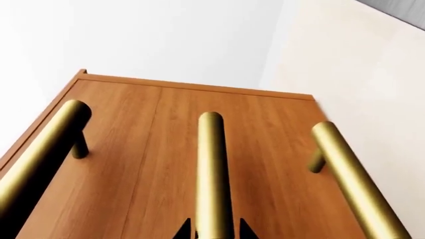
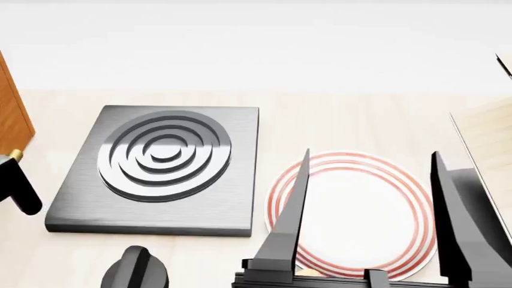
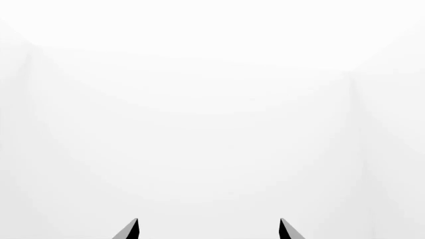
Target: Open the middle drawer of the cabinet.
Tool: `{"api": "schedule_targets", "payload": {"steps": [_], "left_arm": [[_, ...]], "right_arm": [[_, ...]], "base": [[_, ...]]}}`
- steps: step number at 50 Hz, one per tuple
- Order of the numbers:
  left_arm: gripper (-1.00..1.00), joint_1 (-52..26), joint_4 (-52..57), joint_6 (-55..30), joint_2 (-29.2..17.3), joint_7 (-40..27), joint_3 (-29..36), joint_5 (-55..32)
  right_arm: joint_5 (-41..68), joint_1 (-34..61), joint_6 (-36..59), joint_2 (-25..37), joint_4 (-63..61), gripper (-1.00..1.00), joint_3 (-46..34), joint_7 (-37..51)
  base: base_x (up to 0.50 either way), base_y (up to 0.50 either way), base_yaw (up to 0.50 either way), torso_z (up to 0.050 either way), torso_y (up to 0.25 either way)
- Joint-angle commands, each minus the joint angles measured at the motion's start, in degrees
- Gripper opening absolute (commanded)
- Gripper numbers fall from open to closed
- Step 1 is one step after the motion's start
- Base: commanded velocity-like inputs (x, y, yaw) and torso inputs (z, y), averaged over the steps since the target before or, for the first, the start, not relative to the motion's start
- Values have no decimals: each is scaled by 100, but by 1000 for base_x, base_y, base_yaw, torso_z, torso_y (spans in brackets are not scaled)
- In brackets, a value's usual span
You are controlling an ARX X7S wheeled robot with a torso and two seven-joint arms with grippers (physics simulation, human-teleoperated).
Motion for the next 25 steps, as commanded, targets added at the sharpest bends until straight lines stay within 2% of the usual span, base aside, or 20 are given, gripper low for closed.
{"api": "schedule_targets", "payload": {"steps": [1,17,25], "left_arm": [[-100,33,-17,24,-21,-2,104,-114],[-100,-31,-16,350,15,-483,728,122],[-100,-208,-15,557,77,-591,792,22]], "right_arm": [[9,-2,-31,11,31,100,-16,17],[-7,12,0,32,15,100,-63,44],[-10,15,-10,42,31,100,-86,49]], "base": [[0,0,0,0,0],[0,0,0,0,0],[2,0,-3,0,0]]}}
